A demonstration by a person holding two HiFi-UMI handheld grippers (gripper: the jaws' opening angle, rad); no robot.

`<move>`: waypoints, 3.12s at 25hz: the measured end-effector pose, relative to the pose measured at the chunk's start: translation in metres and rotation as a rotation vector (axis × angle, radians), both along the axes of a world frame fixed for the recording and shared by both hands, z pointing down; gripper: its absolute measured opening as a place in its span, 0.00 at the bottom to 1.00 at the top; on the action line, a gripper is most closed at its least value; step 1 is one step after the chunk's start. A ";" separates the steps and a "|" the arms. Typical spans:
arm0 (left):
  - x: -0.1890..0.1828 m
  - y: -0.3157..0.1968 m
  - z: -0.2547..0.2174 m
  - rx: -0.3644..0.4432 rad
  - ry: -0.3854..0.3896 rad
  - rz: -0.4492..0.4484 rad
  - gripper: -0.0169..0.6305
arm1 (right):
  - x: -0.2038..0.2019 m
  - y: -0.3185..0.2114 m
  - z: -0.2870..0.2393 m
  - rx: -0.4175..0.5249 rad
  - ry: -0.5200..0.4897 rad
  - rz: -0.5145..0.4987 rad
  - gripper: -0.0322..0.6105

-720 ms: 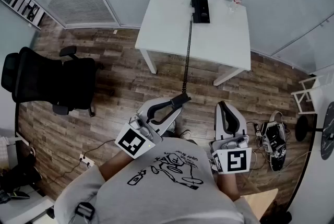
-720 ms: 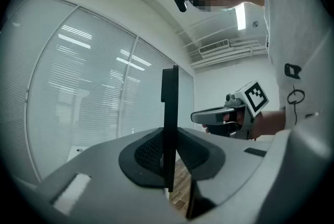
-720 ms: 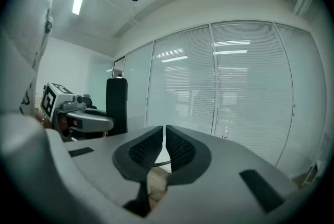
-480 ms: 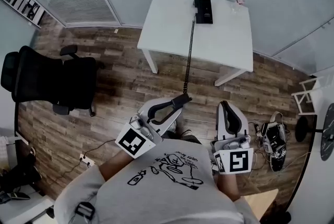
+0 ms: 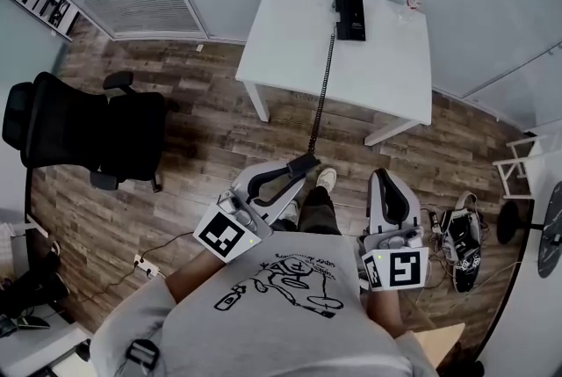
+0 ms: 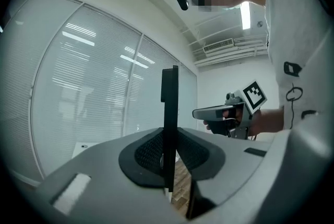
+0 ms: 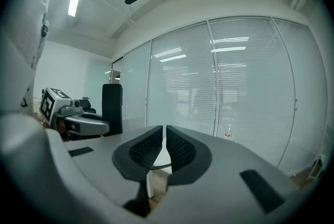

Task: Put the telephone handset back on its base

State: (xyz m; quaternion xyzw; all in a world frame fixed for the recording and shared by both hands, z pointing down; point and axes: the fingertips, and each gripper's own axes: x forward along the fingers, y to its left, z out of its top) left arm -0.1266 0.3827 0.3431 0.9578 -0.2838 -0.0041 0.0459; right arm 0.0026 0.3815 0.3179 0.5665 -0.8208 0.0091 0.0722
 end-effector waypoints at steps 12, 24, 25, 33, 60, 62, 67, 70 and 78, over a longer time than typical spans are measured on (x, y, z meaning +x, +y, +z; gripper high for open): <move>0.053 -0.060 -0.002 0.002 -0.012 0.007 0.13 | 0.047 -0.059 0.000 0.011 -0.013 -0.014 0.08; 0.136 -0.143 -0.009 -0.001 -0.029 0.009 0.13 | 0.134 -0.141 -0.002 0.025 -0.047 -0.007 0.08; 0.142 -0.149 -0.009 -0.001 -0.030 0.006 0.13 | 0.140 -0.146 -0.002 0.025 -0.049 -0.009 0.08; 0.180 -0.180 -0.010 0.000 -0.042 -0.013 0.13 | 0.182 -0.179 0.000 0.019 -0.074 -0.017 0.08; 0.194 -0.277 0.007 -0.071 -0.021 -0.038 0.13 | 0.192 -0.278 0.019 -0.044 -0.059 -0.058 0.08; 0.188 -0.292 0.009 -0.074 -0.019 -0.040 0.13 | 0.185 -0.294 0.021 -0.050 -0.053 -0.065 0.08; 0.174 -0.333 0.010 -0.089 -0.006 -0.032 0.13 | 0.165 -0.339 0.019 -0.055 -0.036 -0.086 0.08; 0.166 -0.360 0.009 -0.080 0.006 -0.023 0.13 | 0.152 -0.368 0.016 -0.048 -0.025 -0.097 0.08; 0.147 -0.419 0.005 -0.086 0.033 0.001 0.13 | 0.122 -0.424 0.003 -0.024 0.006 -0.119 0.08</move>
